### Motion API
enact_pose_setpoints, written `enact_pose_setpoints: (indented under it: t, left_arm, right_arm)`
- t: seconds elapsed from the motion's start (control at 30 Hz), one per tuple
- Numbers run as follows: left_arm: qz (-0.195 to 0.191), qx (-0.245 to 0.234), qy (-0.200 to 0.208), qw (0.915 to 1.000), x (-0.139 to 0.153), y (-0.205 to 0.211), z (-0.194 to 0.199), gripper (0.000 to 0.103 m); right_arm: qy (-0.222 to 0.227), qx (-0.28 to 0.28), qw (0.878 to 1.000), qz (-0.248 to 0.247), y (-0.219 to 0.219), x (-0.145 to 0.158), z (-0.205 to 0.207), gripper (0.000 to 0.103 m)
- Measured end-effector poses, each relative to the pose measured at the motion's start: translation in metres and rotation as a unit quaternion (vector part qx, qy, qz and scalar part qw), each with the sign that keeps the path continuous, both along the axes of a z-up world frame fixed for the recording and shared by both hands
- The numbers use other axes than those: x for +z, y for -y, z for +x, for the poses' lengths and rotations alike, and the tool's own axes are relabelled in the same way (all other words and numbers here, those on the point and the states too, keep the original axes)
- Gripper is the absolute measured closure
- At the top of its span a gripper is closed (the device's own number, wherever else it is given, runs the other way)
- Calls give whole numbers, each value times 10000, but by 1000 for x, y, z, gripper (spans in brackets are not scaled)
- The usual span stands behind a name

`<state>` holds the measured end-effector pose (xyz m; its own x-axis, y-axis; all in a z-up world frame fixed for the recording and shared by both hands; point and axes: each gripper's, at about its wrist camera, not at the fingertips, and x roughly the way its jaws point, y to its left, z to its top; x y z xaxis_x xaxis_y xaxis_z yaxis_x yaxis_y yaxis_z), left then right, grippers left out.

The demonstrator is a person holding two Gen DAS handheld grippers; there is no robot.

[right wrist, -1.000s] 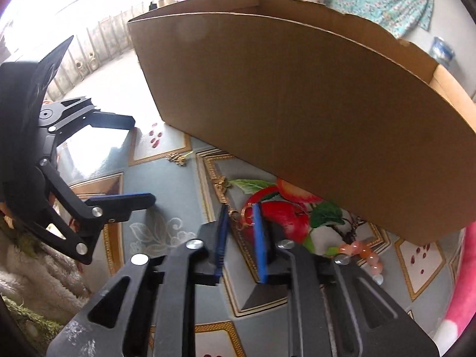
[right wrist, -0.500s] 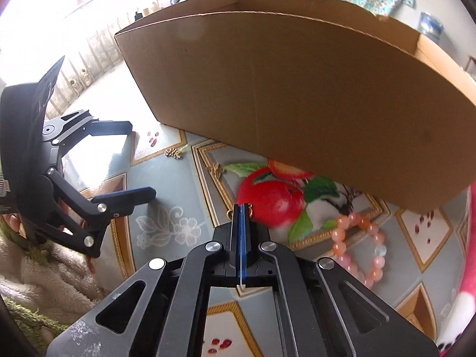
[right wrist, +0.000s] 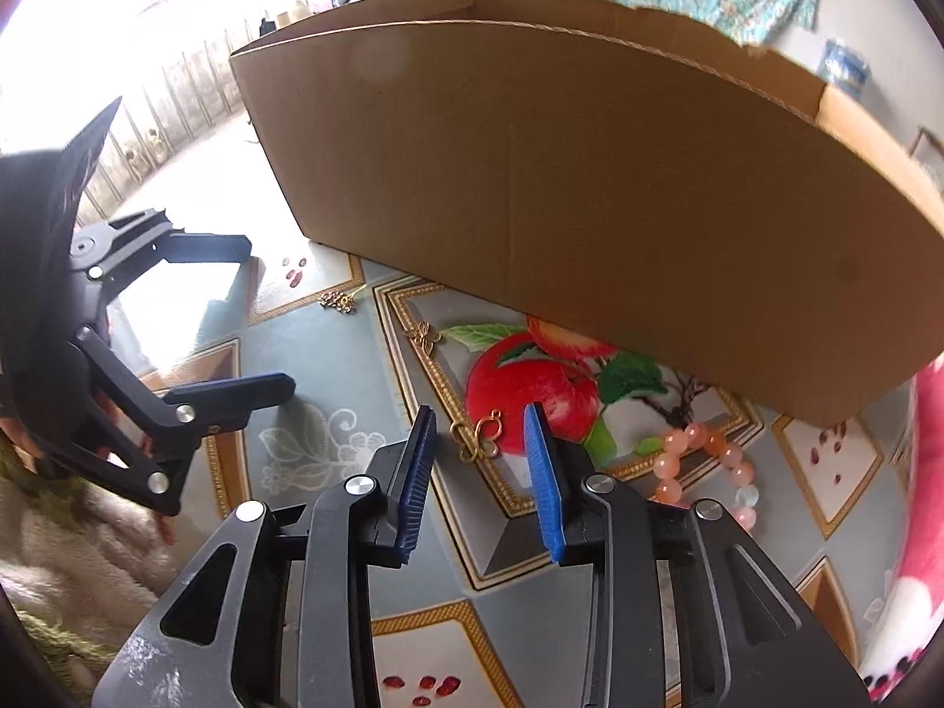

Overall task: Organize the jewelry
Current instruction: 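Lower the right tool onto a gold chain piece and close on it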

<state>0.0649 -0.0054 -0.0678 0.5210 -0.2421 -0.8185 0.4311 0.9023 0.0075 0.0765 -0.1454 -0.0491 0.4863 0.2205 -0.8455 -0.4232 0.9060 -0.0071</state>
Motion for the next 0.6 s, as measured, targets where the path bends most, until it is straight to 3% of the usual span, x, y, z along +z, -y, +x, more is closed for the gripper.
enact_pose_setpoints:
  t: [0.1, 0.13, 0.6]
  left_arm:
    - [-15, -35, 42, 10000, 0, -1, -1, 5]
    - [-20, -37, 56, 10000, -1, -1, -2, 5]
    - [-28, -124, 77, 9999, -1, -4, -7, 5]
  right_arm:
    - [28, 18, 10000, -34, -3, -1, -1, 81]
    - [14, 6, 10000, -21, -3, -1, -1, 90]
    - [28, -246, 9996, 161, 9, 2, -8, 90]
